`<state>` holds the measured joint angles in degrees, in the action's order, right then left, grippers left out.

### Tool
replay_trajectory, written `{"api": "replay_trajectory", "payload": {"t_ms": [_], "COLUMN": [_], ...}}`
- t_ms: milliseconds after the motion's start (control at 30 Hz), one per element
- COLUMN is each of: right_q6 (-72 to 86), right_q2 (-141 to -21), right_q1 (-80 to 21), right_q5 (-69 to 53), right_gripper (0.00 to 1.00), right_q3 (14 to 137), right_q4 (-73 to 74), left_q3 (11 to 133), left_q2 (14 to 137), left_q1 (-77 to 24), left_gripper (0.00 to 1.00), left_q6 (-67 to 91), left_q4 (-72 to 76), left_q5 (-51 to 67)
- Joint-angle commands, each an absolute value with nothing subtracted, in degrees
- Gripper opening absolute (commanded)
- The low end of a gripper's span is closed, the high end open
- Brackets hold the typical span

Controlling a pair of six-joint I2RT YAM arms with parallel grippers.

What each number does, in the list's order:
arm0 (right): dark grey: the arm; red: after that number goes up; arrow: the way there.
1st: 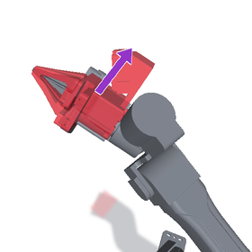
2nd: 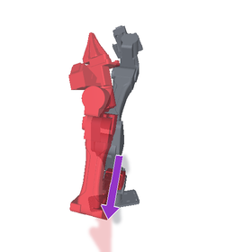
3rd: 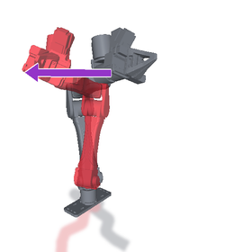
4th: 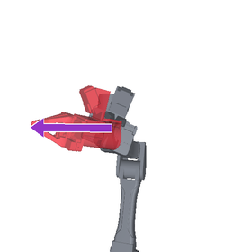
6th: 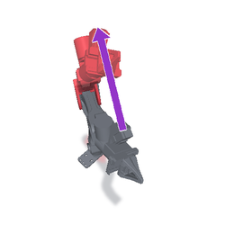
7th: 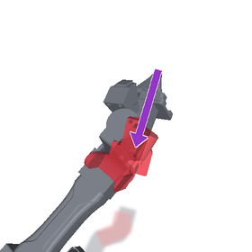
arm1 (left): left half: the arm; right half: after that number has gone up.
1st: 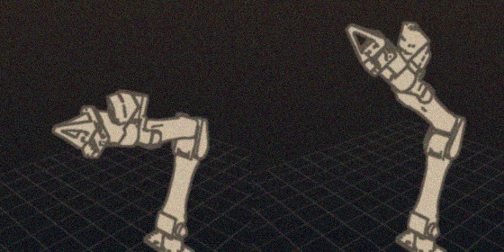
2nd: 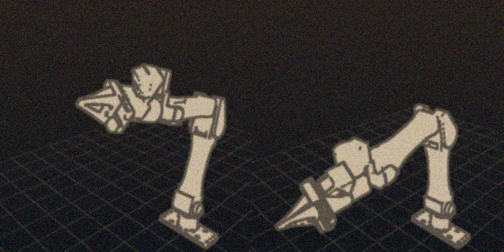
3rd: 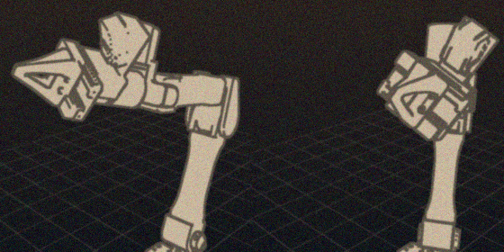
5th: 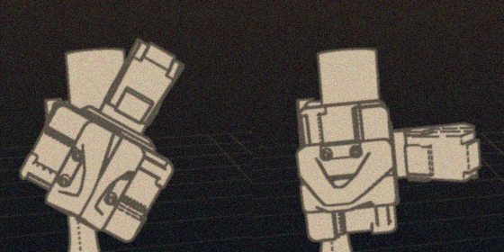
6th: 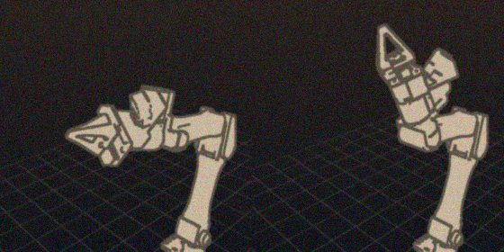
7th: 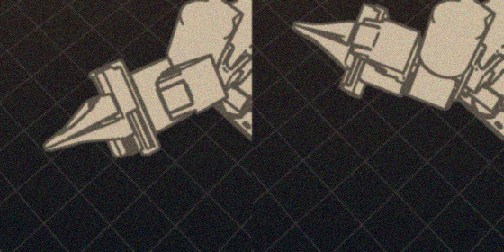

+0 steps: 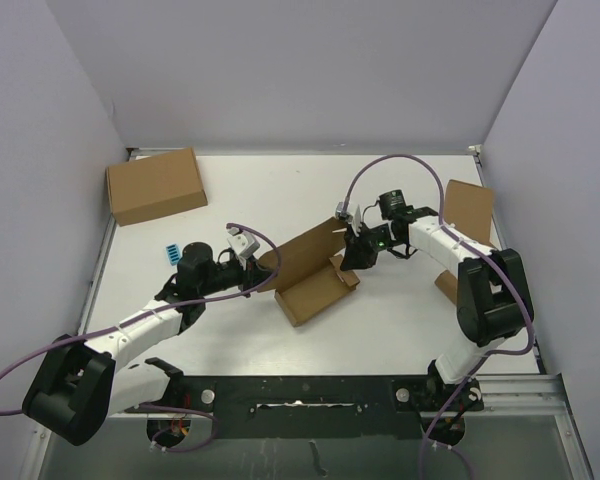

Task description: Fold the paper box

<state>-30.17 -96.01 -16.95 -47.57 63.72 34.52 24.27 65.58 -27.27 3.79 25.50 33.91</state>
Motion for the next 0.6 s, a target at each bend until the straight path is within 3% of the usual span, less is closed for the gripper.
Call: {"api": "replay_trajectory", "payload": {"t_ms": [0, 267, 567], "right_q6": [-29.71, -30.83, -32.62], "right_q2": [-94.92, -91.67, -88.72], "right_q1": [-16.86, -18.08, -20.04], "right_q5": [-47.65, -39.46, -32.12], "right_gripper": [0.01, 0.01, 0.31], "right_q3": [64.71, 62.77, 60.47], "right_q4": [33.94, 30.72, 27.69], "left_q3": [26.63, 26.72, 26.80], "left_q2": [64.25, 64.42, 64.26], "left_q1": [-26.96, -27.03, -26.98], "left_gripper": [0.00, 0.00, 0.00], "left_q6": [3.74, 3.83, 3.69], "left_q4": [28.24, 28.21, 28.09], "left_q5": [34.63, 34.63, 34.63]}}
